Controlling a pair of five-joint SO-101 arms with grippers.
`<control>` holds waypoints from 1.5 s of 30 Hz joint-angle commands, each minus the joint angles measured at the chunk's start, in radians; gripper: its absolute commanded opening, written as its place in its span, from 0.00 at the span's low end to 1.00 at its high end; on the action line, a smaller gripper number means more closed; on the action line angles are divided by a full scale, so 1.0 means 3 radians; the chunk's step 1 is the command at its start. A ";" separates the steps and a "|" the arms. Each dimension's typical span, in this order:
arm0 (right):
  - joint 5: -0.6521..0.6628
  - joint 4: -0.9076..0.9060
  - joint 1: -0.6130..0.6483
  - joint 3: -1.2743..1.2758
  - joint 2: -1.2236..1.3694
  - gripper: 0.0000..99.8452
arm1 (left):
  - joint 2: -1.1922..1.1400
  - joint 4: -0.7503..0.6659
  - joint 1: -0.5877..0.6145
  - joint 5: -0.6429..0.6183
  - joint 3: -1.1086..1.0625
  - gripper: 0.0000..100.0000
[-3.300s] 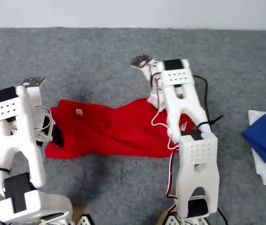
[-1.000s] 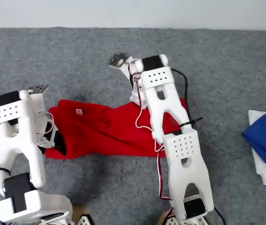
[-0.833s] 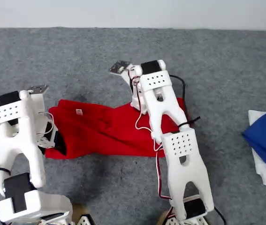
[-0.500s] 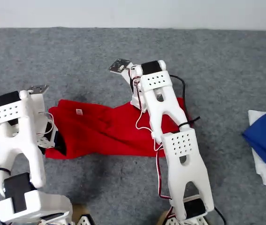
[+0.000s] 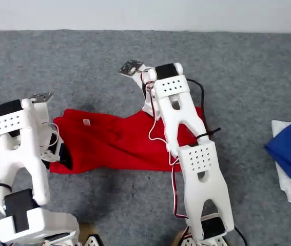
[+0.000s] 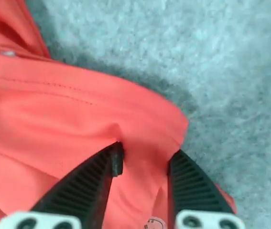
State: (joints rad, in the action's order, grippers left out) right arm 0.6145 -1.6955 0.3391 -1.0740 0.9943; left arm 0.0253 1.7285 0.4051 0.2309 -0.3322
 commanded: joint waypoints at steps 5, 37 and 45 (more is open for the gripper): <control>0.0020 -0.0033 -0.0038 -0.0148 -0.0243 0.14 | 0.0143 0.0077 -0.0005 0.0041 0.0008 0.23; 0.0164 -0.0320 -0.1015 -0.0522 -0.0228 0.01 | 0.0143 0.0087 0.0015 0.0041 0.0008 0.23; 0.0199 -0.0325 -0.1102 -0.0522 0.0105 0.06 | 0.0143 0.0087 0.0000 0.0041 0.0008 0.23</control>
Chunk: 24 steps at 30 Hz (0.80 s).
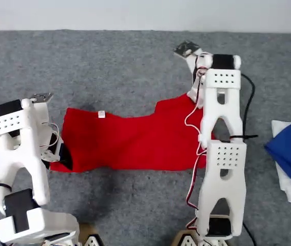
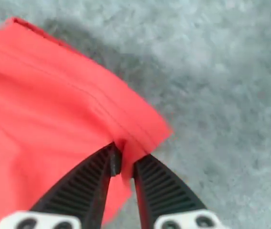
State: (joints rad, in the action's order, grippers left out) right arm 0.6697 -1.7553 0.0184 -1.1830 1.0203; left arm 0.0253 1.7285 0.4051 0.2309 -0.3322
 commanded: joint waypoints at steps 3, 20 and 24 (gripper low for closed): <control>0.0015 -0.0146 -0.0028 -0.0159 0.0049 0.16 | 0.0148 0.0087 0.0015 0.0041 0.0003 0.23; 0.0015 -0.0141 -0.0028 -0.0153 0.0448 0.28 | 0.0148 0.0087 0.0015 0.0036 0.0003 0.23; 0.0010 -0.0141 0.0018 -0.0159 0.0616 0.16 | 0.0148 0.0087 0.0015 0.0036 0.0003 0.23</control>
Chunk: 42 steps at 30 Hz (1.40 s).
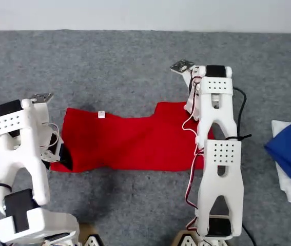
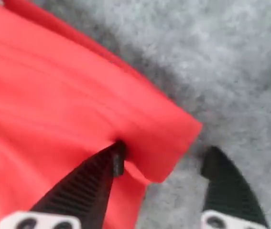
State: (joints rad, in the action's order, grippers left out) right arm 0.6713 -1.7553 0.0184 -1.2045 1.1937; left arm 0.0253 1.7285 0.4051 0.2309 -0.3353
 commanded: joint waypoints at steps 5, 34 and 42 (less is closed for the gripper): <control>0.0020 -0.0141 0.0161 -0.0102 0.0033 0.03 | 0.0148 0.0087 0.0015 0.0036 0.0013 0.23; 0.0486 -0.0146 0.0488 0.1667 -0.2171 0.01 | 0.0148 0.0082 0.0015 0.0041 -0.0141 0.23; 0.1018 0.0069 0.0565 0.3437 -0.3383 0.01 | 0.0148 0.0082 0.0015 0.0041 -0.0141 0.23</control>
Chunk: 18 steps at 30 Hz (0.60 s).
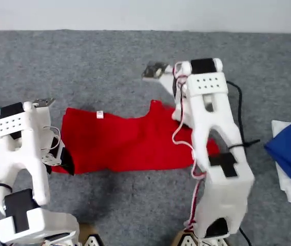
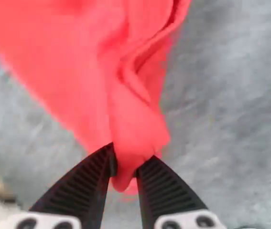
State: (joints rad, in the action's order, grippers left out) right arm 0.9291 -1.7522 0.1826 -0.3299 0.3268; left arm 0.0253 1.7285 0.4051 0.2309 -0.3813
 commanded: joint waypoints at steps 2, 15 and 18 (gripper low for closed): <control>0.0174 0.0269 0.0003 0.0972 -0.0698 0.01 | 0.0148 0.0082 0.0015 0.0041 0.0013 0.23; -0.0148 0.0954 0.0054 0.2383 -0.1424 0.29 | 0.0148 0.0087 0.0015 0.0041 0.0008 0.23; -0.0148 0.0954 0.0074 0.2378 -0.1465 0.32 | 0.0148 0.0087 0.0015 0.0041 0.0008 0.23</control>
State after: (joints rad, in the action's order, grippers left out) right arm 0.9045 -1.4745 0.1949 0.3836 -0.0660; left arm 0.0253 1.7285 0.4051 0.2309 -0.3813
